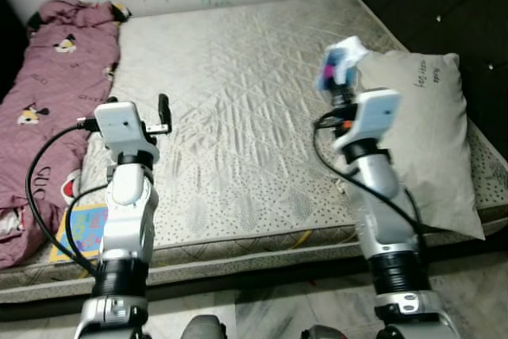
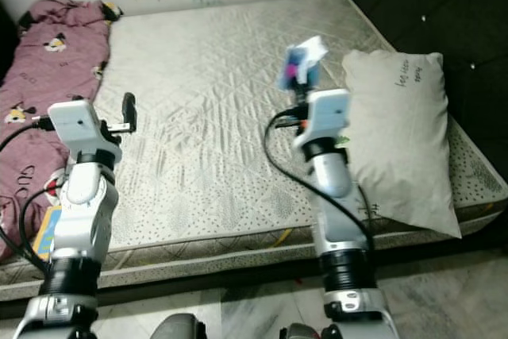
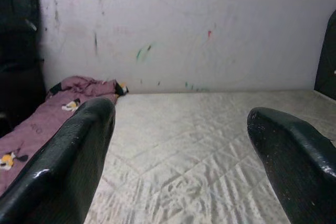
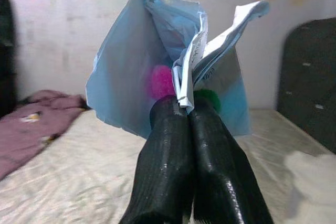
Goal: Clean up the room
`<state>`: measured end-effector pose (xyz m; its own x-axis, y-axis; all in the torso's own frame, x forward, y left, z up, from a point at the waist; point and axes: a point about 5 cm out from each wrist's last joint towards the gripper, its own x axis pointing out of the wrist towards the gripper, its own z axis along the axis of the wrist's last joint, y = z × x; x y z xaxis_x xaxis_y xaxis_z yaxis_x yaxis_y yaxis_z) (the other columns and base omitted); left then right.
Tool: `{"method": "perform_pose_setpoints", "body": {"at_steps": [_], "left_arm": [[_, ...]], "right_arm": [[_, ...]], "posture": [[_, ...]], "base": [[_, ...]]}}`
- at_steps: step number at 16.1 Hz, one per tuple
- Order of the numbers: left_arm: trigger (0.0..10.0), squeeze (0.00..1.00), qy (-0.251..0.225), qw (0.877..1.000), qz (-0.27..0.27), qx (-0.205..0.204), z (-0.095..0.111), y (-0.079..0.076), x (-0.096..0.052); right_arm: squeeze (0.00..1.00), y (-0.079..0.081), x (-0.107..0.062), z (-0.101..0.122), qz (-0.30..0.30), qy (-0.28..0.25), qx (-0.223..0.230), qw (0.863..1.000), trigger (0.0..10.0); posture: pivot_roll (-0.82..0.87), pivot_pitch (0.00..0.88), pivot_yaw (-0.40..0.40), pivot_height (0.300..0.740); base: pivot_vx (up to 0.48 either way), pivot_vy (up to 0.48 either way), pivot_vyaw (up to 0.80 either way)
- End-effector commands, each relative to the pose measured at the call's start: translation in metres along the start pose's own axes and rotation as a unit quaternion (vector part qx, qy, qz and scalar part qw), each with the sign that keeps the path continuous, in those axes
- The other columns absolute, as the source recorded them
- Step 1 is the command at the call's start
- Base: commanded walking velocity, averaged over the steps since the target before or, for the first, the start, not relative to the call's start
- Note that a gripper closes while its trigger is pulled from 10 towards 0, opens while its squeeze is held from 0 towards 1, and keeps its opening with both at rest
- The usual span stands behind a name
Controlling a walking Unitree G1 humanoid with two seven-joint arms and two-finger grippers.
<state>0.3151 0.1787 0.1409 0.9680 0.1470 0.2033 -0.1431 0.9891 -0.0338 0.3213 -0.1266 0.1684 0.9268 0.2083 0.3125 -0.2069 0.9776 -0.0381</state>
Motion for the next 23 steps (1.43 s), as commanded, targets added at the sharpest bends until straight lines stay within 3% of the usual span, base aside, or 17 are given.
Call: {"method": "perform_pose_setpoints", "body": {"at_steps": [1, 4, 7, 10, 14, 16, 18, 23], "left_arm": [[10.0, 0.0, 0.013, 1.0, 0.007, 0.007, -0.005, 0.003, -0.006], [10.0, 0.0, 0.049, 0.999, 0.01, 0.016, -0.021, 0.003, -0.022], [10.0, 0.0, 0.091, 0.996, 0.017, 0.013, -0.036, 0.002, -0.032], [10.0, 0.0, 0.074, 0.997, -0.017, 0.032, -0.033, -0.003, -0.031], [10.0, 0.0, 0.074, 0.997, 0.015, 0.031, -0.032, 0.006, -0.039], [10.0, 0.0, 0.124, 0.992, 0.025, -0.012, -0.039, 0.002, -0.047], [10.0, 0.0, 0.111, 0.994, 0.0, 0.004, -0.038, -0.003, -0.049], [10.0, 0.0, 0.112, 0.994, -0.015, 0.006, -0.033, -0.002, -0.044]], "right_arm": [[0.0, 0.004, -0.003, 0.002, 0.008, 0.0, 0.003, 1.0, 10.0], [0.0, 0.011, -0.013, -0.007, 0.024, 0.026, 0.014, 0.999, 10.0], [0.0, 0.004, -0.024, -0.025, 0.042, 0.083, -0.023, 0.995, 10.0], [0.0, 0.001, -0.035, -0.035, 0.056, 0.113, -0.039, 0.991, 10.0], [0.0, 0.005, -0.038, -0.033, -0.018, 0.103, -0.039, 0.994, 10.0], [0.0, 0.013, -0.042, -0.033, -0.021, 0.099, -0.041, 0.994, 10.0], [0.0, 0.007, -0.047, -0.035, -0.044, 0.101, -0.015, 0.994, 10.0], [0.0, -0.011, -0.052, -0.046, -0.094, 0.143, -0.045, 0.984, 10.0]], "posture": [[0.04, 0.0, 0.055, 0.74], [0.04, 0.0, 0.039, 0.74], [0.03, 0.0, 0.031, 0.74], [0.03, 0.0, 0.026, 0.74], [0.04, 0.0, 0.024, 0.74], [0.03, 0.021, 0.028, 0.74], [0.03, 0.026, 0.026, 0.74], [0.02, 0.041, 0.018, 0.74]], "base": [[0.0, 0.0, 0.0], [0.0, 0.0, 0.0], [0.0, 0.0, 0.0], [0.0, 0.0, 0.0], [0.0, 0.0, 0.0], [0.0, 0.0, 0.4], [0.0, 0.0, 0.4], [0.0, 0.0, 0.0]]}}
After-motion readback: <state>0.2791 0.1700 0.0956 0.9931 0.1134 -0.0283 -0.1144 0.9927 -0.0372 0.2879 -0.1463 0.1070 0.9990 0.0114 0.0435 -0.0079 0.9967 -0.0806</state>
